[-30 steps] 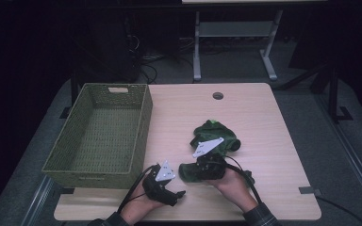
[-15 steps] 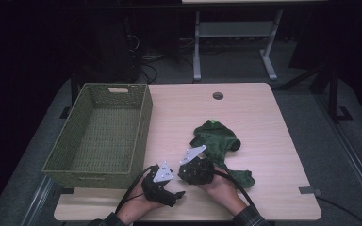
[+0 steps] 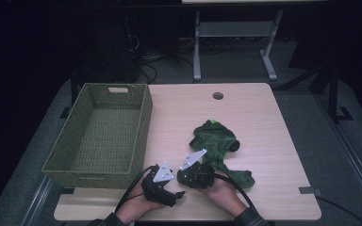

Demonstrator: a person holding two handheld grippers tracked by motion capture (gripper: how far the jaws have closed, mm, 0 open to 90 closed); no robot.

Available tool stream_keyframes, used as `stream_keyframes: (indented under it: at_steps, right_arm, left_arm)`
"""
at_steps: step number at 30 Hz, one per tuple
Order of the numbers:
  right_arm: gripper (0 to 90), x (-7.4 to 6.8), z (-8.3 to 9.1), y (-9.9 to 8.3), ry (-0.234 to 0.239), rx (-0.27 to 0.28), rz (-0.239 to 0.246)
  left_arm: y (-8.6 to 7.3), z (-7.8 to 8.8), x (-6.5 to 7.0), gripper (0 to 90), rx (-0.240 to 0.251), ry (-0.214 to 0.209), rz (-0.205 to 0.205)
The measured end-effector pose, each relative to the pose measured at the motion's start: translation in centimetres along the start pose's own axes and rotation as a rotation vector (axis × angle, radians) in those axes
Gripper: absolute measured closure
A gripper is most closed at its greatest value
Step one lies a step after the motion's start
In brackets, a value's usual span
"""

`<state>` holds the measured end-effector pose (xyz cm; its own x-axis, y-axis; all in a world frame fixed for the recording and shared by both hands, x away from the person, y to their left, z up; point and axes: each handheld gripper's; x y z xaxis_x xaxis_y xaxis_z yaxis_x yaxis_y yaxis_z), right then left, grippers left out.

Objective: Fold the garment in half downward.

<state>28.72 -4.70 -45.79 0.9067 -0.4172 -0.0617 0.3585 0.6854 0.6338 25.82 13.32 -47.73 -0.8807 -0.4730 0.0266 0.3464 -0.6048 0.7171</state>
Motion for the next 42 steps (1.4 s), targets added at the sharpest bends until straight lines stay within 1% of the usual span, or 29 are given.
stream_keyframes:
  at_steps: [2,4,6,7,9,10,11,12,14,17,19,20,26,29,31,34,38,42]
  right_arm:
    - [86.7,-0.2,0.3,-0.1,0.018,0.007,0.013]
    - [86.7,-0.3,0.6,-0.2,0.025,0.019,0.013]
    - [86.6,-0.4,1.1,-0.2,0.024,0.025,0.007]
    - [86.6,-0.3,1.4,-0.2,0.031,0.039,-0.001]
    - [86.5,-0.2,2.1,-0.2,0.024,0.065,0.004]
    - [86.5,-0.3,2.5,-0.1,0.032,0.074,-0.016]
    - [86.5,-0.1,2.8,-0.1,0.029,0.088,-0.003]
    - [86.4,-0.1,3.1,0.0,0.033,0.095,-0.023]
    - [86.4,0.1,3.6,0.1,0.024,0.115,-0.023]
    - [86.3,0.5,4.3,0.1,0.021,0.137,-0.049]
    - [86.2,0.8,4.9,-0.1,0.013,0.154,-0.046]
    - [86.2,0.9,5.0,-0.1,0.014,0.164,-0.053]
    - [86.0,1.6,6.5,-0.5,-0.008,0.199,-0.069]
    - [86.0,2.0,7.3,-0.9,-0.017,0.215,-0.085]
    - [86.0,2.3,7.9,-1.2,-0.026,0.223,-0.097]
    - [85.9,2.6,8.5,-1.7,-0.027,0.238,-0.113]
    - [85.9,3.0,9.3,-2.6,-0.042,0.243,-0.132]
    - [85.7,3.7,9.7,-3.9,-0.061,0.237,-0.165]
  left_arm:
    - [0.0,0.0,0.0,12.5,-0.001,0.002,-0.006]
    - [0.0,0.0,-0.1,12.5,-0.004,0.003,-0.014]
    - [0.0,0.0,-0.1,12.5,0.0,0.003,-0.009]
    - [0.0,0.0,0.0,12.5,0.002,0.001,-0.003]
    - [0.0,0.0,0.0,12.4,0.001,-0.001,0.001]
    - [0.0,0.0,0.0,12.4,0.002,-0.001,0.001]
    - [0.0,0.0,0.0,12.4,0.003,-0.001,0.002]
    - [0.0,0.0,0.0,12.4,0.002,-0.001,0.002]
    - [0.0,0.0,0.0,12.4,0.002,-0.001,0.002]
    - [0.0,0.0,0.0,12.4,0.002,-0.002,0.003]
    - [0.0,0.0,0.0,12.4,0.001,-0.003,0.004]
    - [0.0,0.0,0.0,12.4,0.002,-0.003,0.003]
    - [0.0,0.0,0.0,12.4,0.002,-0.005,0.0]
    - [0.0,0.0,0.0,12.4,0.002,-0.005,-0.002]
    - [0.0,0.0,0.0,12.4,0.002,-0.004,-0.003]
    - [0.0,0.0,0.0,12.4,0.002,-0.004,-0.004]
    - [0.0,0.0,0.0,12.3,0.002,-0.006,0.0]
    - [0.0,0.0,0.0,12.3,0.003,-0.004,-0.005]
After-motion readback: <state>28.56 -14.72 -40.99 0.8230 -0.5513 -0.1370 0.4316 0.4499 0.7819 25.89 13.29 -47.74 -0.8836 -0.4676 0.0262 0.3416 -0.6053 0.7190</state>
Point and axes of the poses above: each handheld gripper's, and its own axes: z roughly backward along the jaws, y roughly out of its top, x roughly to its right, and after that the axes turned 2 degrees about -y, right-handed
